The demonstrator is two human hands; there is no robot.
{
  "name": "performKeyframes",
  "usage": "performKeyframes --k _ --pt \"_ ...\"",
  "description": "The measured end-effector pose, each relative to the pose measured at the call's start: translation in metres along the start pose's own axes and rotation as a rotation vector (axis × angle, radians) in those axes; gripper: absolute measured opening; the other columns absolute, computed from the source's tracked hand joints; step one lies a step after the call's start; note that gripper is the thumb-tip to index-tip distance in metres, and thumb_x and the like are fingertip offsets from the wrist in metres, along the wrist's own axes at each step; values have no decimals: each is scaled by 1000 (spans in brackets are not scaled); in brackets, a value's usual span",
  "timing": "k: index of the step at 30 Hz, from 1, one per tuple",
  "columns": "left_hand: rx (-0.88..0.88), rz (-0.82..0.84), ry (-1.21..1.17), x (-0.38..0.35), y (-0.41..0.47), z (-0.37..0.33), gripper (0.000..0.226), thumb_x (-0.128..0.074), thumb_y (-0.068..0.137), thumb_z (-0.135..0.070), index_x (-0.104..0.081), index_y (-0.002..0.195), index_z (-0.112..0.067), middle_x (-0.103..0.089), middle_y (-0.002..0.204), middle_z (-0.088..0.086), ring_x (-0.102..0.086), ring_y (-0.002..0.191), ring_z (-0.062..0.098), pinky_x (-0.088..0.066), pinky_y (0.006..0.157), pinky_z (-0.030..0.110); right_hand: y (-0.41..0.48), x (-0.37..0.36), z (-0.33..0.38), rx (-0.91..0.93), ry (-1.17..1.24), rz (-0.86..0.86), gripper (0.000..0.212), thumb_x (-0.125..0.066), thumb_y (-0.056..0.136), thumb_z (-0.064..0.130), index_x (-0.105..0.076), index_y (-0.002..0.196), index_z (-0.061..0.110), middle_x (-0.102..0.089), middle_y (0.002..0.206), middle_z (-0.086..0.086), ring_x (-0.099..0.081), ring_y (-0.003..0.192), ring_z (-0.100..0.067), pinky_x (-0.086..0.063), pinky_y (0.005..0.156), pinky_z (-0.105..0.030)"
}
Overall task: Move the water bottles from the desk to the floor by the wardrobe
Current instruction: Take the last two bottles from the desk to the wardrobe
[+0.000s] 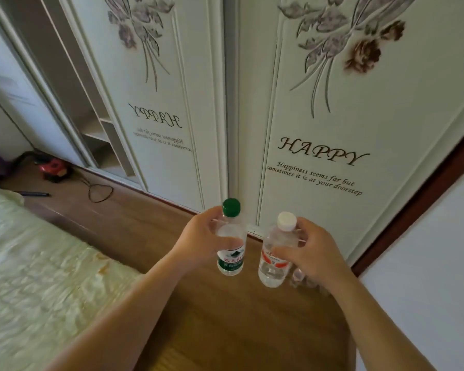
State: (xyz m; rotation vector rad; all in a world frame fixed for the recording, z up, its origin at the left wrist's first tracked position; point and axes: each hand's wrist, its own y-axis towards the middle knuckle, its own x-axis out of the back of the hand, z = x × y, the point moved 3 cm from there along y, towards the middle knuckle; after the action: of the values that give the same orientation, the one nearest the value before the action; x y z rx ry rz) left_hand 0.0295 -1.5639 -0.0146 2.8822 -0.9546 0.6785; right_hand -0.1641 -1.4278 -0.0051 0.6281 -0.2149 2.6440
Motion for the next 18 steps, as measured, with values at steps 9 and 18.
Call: performKeyframes --k 9,18 --pt "16 175 36 -57 189 47 59 -90 69 -27 -64 120 -39 -74 105 -15 -70 98 5 -59 83 29 149 15 -87 -175 -5 -104 53 -87 73 17 -59 113 36 -66 108 17 -61 103 -4 -45 77 -19" --pt "55 292 62 -135 343 134 61 -91 70 -23 -65 123 -34 -74 103 -15 -70 93 3 -57 81 25 273 -4 -210 -323 -13 -133 54 -87 74 18 -57 114 39 -66 112 14 -61 106 -12 -51 88 -30"
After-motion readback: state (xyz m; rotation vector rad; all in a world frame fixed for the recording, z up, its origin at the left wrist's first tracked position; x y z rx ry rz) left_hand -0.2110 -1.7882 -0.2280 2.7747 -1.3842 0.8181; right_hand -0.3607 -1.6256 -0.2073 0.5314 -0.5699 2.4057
